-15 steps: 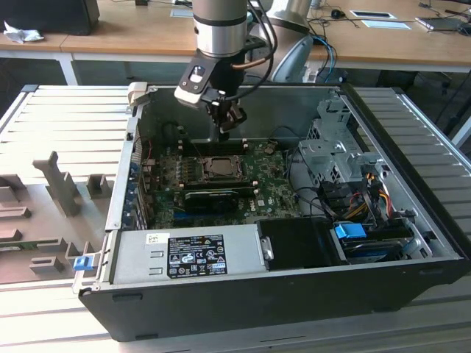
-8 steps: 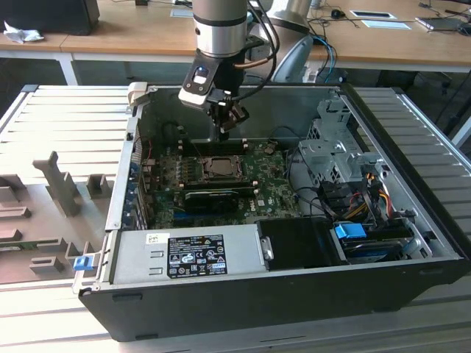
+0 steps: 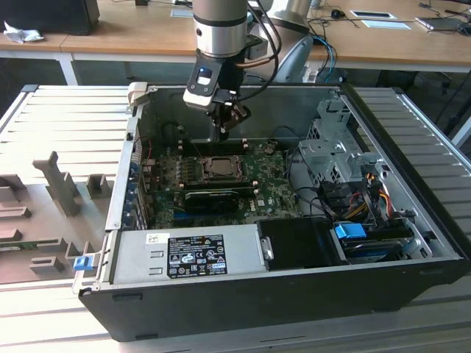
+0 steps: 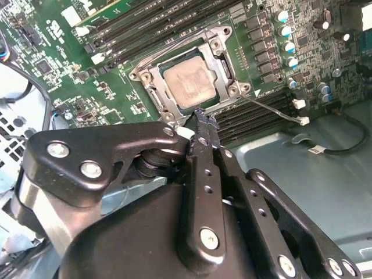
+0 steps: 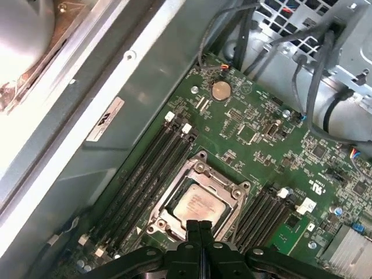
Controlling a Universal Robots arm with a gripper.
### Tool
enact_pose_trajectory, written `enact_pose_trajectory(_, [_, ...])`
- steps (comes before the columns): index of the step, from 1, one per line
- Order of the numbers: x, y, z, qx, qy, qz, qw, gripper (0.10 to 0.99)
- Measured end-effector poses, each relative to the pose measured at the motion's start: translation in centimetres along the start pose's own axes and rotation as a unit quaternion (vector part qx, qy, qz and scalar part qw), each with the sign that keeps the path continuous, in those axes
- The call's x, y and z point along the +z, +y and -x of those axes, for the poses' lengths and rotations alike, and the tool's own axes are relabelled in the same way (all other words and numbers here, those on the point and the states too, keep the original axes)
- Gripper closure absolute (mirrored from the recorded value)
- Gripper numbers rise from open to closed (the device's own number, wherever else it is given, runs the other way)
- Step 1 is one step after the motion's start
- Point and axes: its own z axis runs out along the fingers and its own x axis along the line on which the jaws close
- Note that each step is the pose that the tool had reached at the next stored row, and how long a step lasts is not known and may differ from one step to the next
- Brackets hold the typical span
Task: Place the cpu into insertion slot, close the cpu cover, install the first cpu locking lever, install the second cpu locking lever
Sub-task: 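Install the first cpu locking lever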
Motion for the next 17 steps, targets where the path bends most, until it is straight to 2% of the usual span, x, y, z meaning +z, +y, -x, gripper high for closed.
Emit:
enact_pose_trajectory(6, [0.0,-0.03,0.01,-0.027,0.0015,0.0003,0.9996,0.98])
enact_pose_trajectory(8, [0.0,-0.03,0.01,-0.043,0.0024,0.0005,0.9991,0.98])
enact_pose_trajectory(10, [-0.01,-0.07,0.01,-0.066,0.0037,0.0008,0.9978,0.98])
enact_pose_trajectory(17, [-0.02,-0.43,0.16,-0.082,0.0049,0.0011,0.9966,0.98])
